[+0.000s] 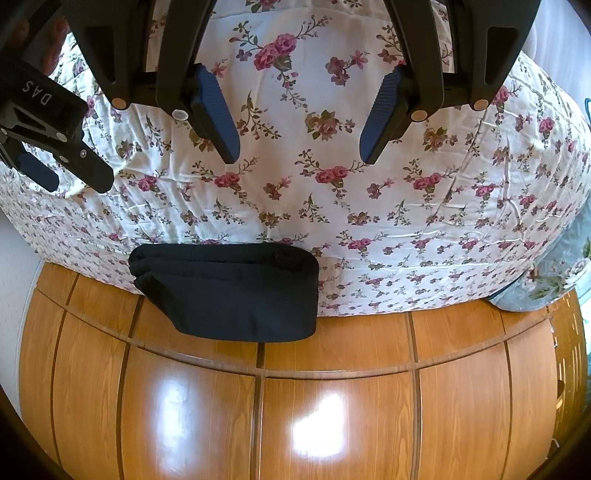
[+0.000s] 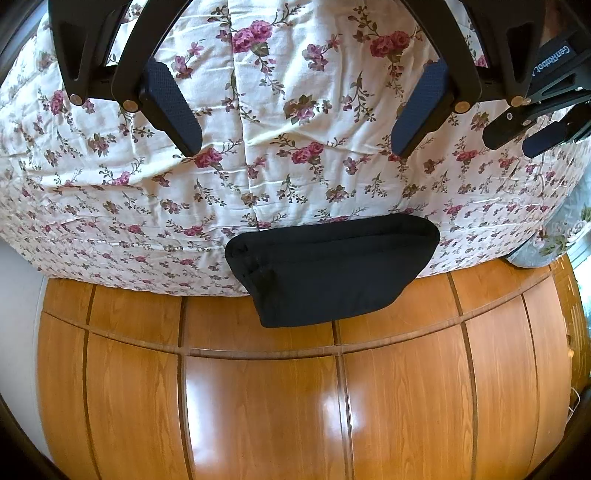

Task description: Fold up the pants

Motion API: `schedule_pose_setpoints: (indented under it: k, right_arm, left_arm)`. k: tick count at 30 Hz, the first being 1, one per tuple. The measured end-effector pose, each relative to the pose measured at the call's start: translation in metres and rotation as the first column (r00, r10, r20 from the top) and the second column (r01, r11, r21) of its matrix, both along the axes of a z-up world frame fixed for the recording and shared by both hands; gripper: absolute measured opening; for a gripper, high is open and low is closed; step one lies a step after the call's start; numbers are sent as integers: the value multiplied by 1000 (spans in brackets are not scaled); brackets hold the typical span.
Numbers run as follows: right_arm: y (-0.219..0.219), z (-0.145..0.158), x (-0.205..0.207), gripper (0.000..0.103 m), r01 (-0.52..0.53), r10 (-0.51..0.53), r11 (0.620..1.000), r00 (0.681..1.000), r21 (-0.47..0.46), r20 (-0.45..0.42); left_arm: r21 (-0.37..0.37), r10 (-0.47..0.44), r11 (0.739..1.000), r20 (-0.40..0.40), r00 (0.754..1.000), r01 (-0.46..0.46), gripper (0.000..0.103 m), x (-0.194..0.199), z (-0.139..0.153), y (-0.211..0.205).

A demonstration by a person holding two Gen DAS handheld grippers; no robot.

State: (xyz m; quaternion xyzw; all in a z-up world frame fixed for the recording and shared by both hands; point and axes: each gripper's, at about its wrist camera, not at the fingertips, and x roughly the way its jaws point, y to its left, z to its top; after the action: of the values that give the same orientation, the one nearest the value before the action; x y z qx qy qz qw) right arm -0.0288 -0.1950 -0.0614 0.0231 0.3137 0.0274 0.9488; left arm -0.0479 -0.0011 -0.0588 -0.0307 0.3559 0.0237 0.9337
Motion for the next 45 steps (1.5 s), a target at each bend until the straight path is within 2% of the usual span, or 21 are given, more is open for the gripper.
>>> schedule_pose_setpoints:
  k: [45]
  right_arm:
    - [0, -11, 13, 103, -6, 7, 1000, 999, 16, -52]
  left_arm:
    - [-6, -8, 1000, -61, 998, 7, 68, 14, -16, 2]
